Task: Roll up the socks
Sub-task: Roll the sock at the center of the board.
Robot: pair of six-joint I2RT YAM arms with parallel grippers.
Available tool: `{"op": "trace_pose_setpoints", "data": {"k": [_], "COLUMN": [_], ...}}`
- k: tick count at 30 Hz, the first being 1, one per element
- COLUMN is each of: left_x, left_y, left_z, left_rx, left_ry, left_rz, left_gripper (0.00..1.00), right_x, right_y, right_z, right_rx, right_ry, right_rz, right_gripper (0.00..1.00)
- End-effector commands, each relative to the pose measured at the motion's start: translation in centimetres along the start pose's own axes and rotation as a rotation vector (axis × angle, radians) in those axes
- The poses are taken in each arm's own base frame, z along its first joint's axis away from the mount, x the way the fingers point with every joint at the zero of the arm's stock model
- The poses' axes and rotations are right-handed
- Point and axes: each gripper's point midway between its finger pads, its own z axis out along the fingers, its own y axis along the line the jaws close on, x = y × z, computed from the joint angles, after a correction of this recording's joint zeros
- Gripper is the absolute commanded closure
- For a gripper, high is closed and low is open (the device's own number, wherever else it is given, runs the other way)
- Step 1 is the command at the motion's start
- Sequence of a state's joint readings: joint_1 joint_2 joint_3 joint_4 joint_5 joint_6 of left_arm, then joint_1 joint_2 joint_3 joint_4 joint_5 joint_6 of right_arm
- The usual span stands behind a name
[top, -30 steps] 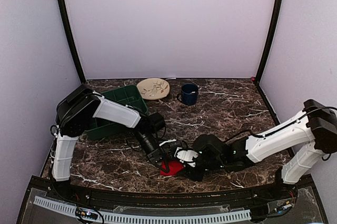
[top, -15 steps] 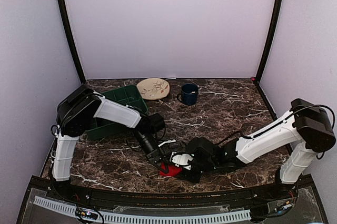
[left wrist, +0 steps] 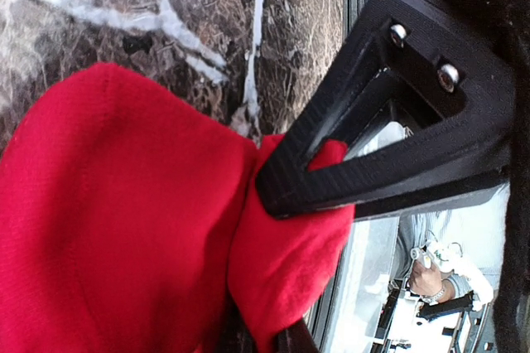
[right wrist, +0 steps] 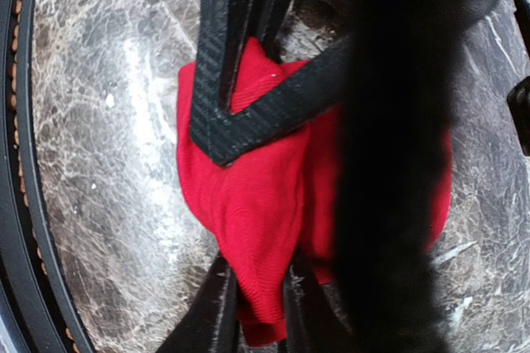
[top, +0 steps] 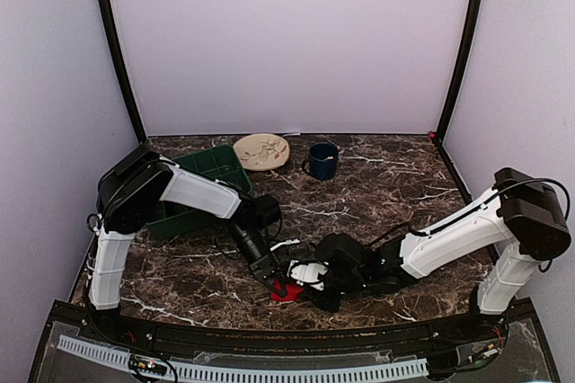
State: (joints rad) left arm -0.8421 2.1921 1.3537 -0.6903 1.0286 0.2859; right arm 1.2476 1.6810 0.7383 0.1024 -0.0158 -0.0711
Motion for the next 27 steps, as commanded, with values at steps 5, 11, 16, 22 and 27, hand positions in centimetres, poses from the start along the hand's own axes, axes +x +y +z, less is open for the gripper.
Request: {"op": "trace_pose_setpoints", "data": {"k": [5, 11, 16, 22, 27], "left_x": [0.7, 1.2, 1.1, 1.4, 1.7], "left_y": [1.3, 2.1, 2.1, 2.3, 2.2], "left_z": [0.2, 0.1, -0.4, -0.8, -1.3], "left_rx": [-0.048, -0.083, -0.103, -0.125, -0.136], "left_ry": [0.034, 0.04, 0.029, 0.021, 0.011], "left_rz": [-0.037, -0.073, -0.078, -0.093, -0.104], "left_gripper": [0.94, 0.85, 0.79, 0.75, 0.73], "right_x": [-0.8, -0.7, -0.4, -0.3, -0.1], "right_y": [0.1, 0.2, 0.3, 0.1, 0.2], "right_z": [0.0, -0.2, -0.3, -0.6, -0.6], "right_rx": [-0.015, -0.024, -0.028, -0.029, -0.034], "right_ry": [-0.021, -0.022, -0.022, -0.031, -0.033], "right_rz": [0.007, 0.014, 0.024, 0.039, 0.044], "right_gripper": [0.94, 0.99, 1.0, 1.0, 1.0]}}
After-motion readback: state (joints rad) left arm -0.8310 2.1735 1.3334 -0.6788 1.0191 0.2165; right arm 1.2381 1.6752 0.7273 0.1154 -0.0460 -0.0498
